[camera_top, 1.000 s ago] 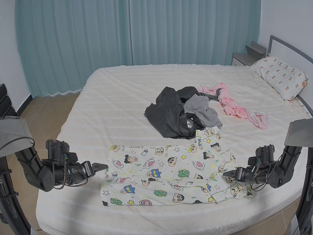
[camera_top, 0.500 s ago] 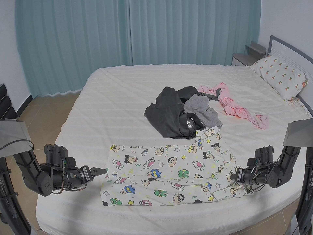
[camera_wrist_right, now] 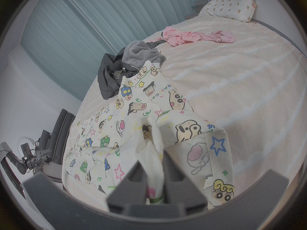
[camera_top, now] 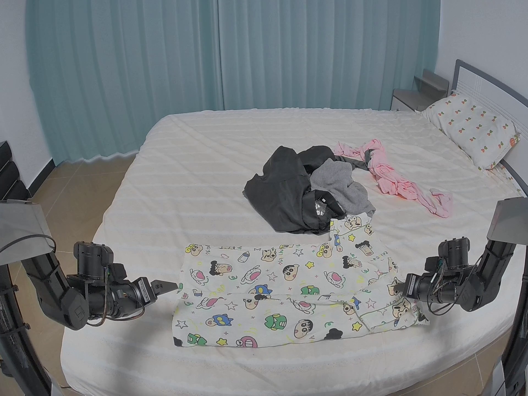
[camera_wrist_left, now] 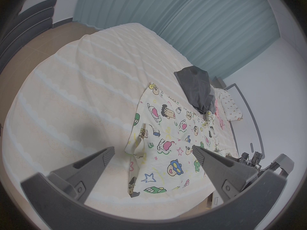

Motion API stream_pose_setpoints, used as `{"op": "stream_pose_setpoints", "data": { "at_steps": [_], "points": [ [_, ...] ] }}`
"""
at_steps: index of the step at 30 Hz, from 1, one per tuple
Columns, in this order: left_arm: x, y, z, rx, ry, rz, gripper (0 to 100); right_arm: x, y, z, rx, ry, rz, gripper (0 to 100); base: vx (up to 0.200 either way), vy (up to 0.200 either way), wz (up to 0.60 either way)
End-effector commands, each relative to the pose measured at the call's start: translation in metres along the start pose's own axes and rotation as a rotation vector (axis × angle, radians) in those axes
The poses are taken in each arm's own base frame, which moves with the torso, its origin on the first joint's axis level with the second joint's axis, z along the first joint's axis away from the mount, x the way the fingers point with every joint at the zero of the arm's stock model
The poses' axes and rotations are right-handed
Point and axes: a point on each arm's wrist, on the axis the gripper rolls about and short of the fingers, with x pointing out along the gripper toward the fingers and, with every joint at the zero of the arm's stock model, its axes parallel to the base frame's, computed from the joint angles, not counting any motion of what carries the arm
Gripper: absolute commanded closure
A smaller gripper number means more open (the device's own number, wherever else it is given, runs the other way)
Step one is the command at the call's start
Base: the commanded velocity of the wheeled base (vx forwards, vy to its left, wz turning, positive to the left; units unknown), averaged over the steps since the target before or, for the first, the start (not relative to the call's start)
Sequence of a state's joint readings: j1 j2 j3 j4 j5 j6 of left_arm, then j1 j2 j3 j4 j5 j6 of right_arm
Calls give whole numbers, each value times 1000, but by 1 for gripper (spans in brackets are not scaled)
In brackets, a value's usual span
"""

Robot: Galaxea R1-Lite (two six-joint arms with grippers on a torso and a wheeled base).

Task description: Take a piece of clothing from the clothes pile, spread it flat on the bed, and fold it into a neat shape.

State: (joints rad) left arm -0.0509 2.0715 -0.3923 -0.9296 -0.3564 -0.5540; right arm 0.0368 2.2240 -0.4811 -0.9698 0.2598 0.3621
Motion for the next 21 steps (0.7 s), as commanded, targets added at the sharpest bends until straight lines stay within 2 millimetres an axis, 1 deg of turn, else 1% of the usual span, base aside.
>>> {"op": "stream_pose_setpoints", "data": {
  "at_steps": [1, 4, 6, 8, 9, 11, 13, 15, 18, 21],
  "points": [
    [0, -3, 2, -17, -6, -10, 0, 2, 0, -1, -2, 1, 1, 0, 0, 0, 0],
    [0, -5, 4, -28, -16, -18, 0, -2, 1, 3, -4, -19, -5, 0, 0, 0, 0],
    [-1, -8, 6, -35, -25, -25, 0, -7, 4, 8, -9, -58, -43, 0, 0, 0, 0],
    [-4, -10, 7, -56, -35, -33, 0, -14, 6, 15, -18, -116, -97, 0, 0, 0, 0],
    [-4, -10, 7, -64, -35, -34, 0, -16, 7, 16, -19, -124, -101, 0, 0, 0, 0],
    [-7, -13, 9, -101, -46, -46, 0, -28, 10, 25, -22, -172, -110, 0, 0, 0, 0],
    [-8, -14, 10, -112, -52, -50, 0, -33, 11, 29, -23, -196, -109, 0, 0, 0, 0],
    [-7, -17, 10, -103, -50, -59, 0, -39, 8, 35, -15, -223, -117, 0, 0, 0, 0],
    [-7, -19, 9, -96, -48, -63, 0, -40, 5, 36, -5, -214, -129, 0, 0, 0, 0],
    [-5, -23, 8, -85, -45, -74, 0, -42, 0, 42, 8, -230, -142, 0, 200, 0, 0]
  ]
}}
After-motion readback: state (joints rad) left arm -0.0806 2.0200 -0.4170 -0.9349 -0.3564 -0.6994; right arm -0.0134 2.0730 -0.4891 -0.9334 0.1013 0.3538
